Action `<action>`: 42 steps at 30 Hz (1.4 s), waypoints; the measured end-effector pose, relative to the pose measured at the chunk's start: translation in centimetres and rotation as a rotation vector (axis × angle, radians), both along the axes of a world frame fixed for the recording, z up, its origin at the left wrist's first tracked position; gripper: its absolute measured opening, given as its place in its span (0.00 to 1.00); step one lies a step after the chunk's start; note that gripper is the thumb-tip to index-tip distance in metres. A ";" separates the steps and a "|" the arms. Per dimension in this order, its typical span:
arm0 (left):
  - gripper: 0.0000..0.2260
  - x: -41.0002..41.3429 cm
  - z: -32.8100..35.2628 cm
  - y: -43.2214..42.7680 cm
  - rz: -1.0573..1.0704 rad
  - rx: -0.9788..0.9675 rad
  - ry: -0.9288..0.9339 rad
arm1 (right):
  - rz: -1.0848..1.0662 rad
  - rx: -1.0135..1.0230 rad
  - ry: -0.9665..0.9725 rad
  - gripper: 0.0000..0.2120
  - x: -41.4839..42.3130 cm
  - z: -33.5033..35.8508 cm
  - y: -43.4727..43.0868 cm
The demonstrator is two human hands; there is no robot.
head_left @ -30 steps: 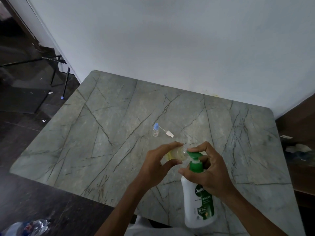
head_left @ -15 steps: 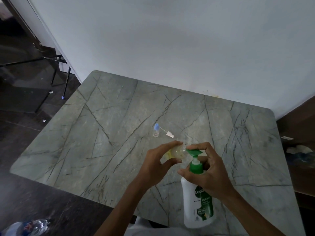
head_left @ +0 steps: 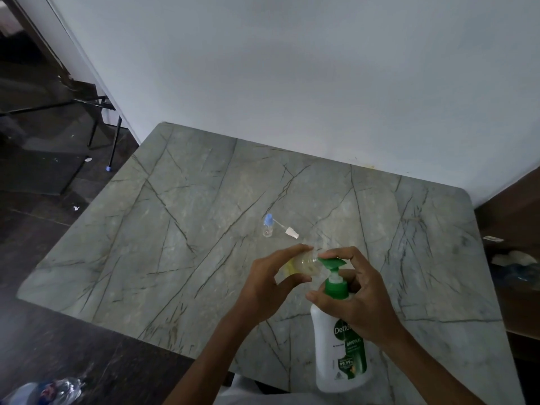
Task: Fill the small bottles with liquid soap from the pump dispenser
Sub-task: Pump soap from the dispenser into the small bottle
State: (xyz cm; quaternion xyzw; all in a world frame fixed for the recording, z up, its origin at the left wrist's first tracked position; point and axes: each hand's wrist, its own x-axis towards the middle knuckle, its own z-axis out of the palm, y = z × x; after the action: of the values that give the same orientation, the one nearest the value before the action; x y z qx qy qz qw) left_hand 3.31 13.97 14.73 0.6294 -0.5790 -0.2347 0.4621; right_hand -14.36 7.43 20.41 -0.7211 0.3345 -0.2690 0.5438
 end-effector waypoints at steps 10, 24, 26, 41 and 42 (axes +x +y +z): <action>0.22 -0.2 -0.3 0.2 0.008 0.023 -0.011 | -0.022 -0.062 0.007 0.25 0.1 -0.2 0.2; 0.22 -0.4 -0.1 -0.3 0.015 0.003 0.012 | -0.009 -0.056 -0.013 0.25 0.3 0.0 -0.1; 0.21 -0.4 0.0 -0.3 0.013 0.000 0.004 | -0.022 -0.060 -0.020 0.25 0.2 0.1 0.0; 0.22 -0.5 0.0 0.0 0.006 -0.021 0.002 | -0.085 -0.043 -0.048 0.21 0.4 0.0 0.1; 0.22 -0.5 0.0 0.0 0.011 -0.013 0.004 | -0.068 -0.028 -0.037 0.21 0.3 0.0 0.0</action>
State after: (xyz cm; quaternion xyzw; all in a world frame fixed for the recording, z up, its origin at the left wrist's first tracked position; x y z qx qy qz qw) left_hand 2.86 13.99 14.70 0.6290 -0.5762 -0.2295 0.4687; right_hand -14.01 7.46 20.42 -0.7116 0.3447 -0.3052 0.5306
